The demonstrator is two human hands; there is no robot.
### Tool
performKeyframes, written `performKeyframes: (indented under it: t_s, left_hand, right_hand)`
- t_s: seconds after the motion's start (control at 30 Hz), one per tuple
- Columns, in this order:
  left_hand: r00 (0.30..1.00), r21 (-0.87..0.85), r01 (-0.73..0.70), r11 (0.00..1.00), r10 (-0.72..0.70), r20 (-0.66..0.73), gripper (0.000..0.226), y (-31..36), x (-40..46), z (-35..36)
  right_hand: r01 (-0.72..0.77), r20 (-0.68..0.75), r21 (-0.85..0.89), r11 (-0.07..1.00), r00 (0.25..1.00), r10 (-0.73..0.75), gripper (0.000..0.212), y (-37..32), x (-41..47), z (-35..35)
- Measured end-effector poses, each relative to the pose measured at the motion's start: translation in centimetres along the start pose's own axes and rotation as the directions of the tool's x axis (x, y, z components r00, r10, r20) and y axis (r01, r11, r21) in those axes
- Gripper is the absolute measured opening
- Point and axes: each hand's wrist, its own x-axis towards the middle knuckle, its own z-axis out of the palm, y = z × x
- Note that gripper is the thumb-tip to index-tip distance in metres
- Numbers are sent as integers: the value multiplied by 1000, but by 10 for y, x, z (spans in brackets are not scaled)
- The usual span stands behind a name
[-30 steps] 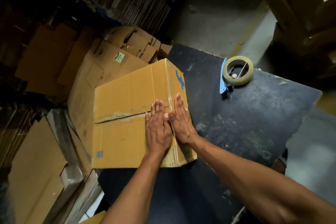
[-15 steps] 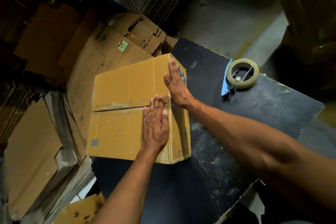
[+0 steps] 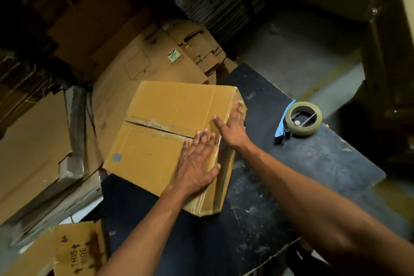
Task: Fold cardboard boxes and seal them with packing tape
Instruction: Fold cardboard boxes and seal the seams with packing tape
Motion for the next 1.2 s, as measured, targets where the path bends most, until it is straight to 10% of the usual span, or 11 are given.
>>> performKeyframes:
  t_s: [0.27, 0.4, 0.5, 0.57, 0.67, 0.83, 1.2]
  left_hand:
    - [973, 0, -188, 982, 186, -134, 85, 4, -160, 42]
    - [873, -307, 278, 910, -373, -315, 70, 1, -211, 60]
    - [454, -613, 693, 380, -890, -39, 78, -21, -212, 47]
    - [301, -836, 541, -95, -906, 298, 80, -35, -205, 32]
    - [349, -884, 204, -421, -812, 468, 49, -42, -204, 23]
    - [332, -958, 155, -243, -900, 282, 40, -42, -226, -10]
    - [773, -957, -274, -91, -613, -163, 19, 61, -85, -204]
  right_hand:
    - [-96, -236, -376, 922, 972, 5, 118, 17, -188, -3]
    - [67, -144, -576, 815, 973, -181, 84, -16, -181, -20]
    - [26, -11, -698, 716, 999, -47, 81, -48, -130, -18]
    - [-81, -10, -662, 745, 995, 100, 79, -64, -106, -17]
    - [-77, 57, -622, 779, 988, 144, 60, -77, -111, -18]
    - [14, 37, -507, 862, 999, 5, 36, -100, -167, -50]
    - [35, -465, -326, 945, 864, -193, 38, -196, -217, -278]
